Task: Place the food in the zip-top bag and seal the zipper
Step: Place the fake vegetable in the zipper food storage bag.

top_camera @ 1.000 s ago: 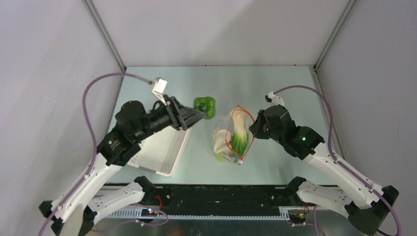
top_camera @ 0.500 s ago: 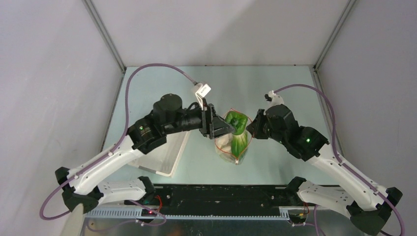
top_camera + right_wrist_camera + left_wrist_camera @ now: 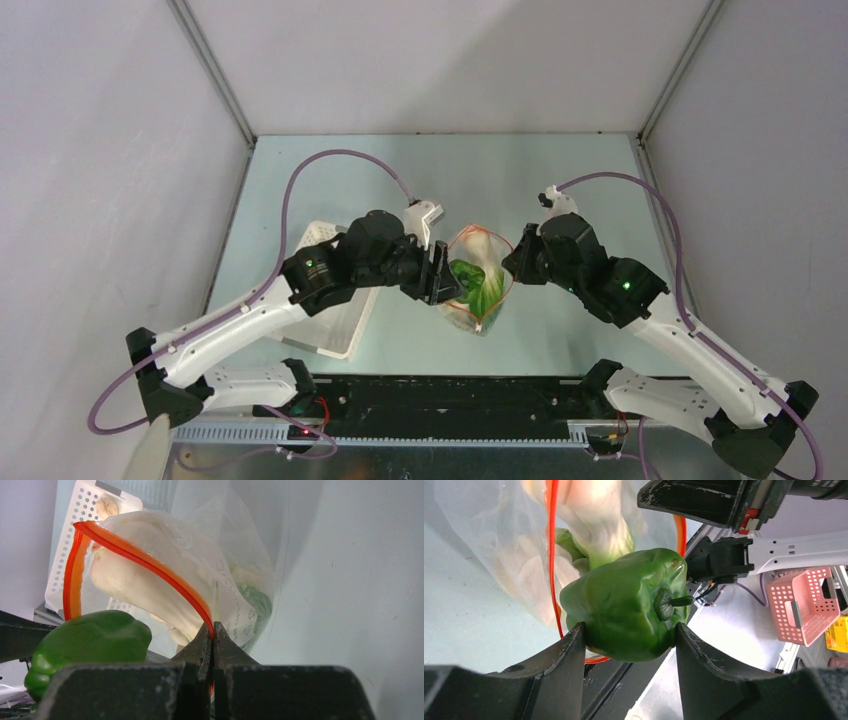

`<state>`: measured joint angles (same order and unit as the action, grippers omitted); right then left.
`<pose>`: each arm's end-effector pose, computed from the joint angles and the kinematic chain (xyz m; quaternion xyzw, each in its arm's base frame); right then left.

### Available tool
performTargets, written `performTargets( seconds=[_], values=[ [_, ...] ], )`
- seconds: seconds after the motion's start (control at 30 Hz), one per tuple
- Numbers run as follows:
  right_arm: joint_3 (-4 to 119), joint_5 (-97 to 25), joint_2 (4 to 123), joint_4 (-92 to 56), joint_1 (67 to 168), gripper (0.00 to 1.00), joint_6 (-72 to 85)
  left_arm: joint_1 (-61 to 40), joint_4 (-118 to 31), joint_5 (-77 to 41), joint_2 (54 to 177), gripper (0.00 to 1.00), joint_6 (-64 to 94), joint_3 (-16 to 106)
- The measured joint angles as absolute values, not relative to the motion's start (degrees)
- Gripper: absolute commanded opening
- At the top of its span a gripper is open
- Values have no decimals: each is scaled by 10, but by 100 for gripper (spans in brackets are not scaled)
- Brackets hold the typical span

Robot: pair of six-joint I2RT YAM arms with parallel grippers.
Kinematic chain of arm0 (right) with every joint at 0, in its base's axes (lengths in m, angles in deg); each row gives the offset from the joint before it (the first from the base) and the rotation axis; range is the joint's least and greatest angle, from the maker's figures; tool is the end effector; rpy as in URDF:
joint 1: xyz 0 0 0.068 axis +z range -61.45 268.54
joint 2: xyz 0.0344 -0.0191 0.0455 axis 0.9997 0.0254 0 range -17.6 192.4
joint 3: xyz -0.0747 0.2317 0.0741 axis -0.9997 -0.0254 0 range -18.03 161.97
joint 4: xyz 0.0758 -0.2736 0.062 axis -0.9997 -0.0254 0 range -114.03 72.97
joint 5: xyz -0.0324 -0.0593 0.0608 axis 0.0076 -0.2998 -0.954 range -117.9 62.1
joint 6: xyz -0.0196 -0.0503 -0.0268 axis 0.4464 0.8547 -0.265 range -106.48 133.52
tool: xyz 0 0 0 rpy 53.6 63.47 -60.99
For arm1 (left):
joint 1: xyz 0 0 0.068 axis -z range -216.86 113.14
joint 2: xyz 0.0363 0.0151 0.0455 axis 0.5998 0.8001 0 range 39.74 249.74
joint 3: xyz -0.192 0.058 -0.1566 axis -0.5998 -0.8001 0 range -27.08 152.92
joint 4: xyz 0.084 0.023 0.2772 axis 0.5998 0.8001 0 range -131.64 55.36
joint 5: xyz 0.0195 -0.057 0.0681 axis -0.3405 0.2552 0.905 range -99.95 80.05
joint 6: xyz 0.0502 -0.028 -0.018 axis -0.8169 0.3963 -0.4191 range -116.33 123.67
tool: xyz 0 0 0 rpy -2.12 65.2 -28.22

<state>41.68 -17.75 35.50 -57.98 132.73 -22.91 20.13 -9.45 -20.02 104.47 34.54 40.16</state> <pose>0.1757 0.1599 0.3342 -0.0183 0.8817 0.2411 0.4052 0.1519 -0.2481 0.3486 0.2375 0.8290 -0.4019 0.3079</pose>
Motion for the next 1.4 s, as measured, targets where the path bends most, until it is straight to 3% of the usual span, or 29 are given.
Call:
performTargets(
  seconds=[0.2, 0.27, 0.37, 0.6, 0.87, 1.13, 1.4],
  values=[
    [417, -178, 355, -581, 1328, 0, -229, 202, -91, -195, 1051, 1, 346, 398],
    [417, -178, 355, -582, 1328, 0, -229, 202, -92, -195, 1058, 7, 346, 398],
    [417, -178, 355, -584, 1328, 0, -229, 202, -90, -191, 1072, 26, 346, 398],
    [417, -178, 355, -584, 1328, 0, -229, 202, -79, -192, 1083, 53, 345, 398],
    [417, -178, 355, -584, 1328, 0, -229, 207, -78, -207, 1067, 92, 340, 405],
    [417, -179, 355, -585, 1328, 0, -229, 210, -69, -197, 1026, 99, 341, 426],
    [417, -187, 350, -585, 1328, 0, -229, 210, -21, -110, 1012, 100, 347, 436]
  ],
)
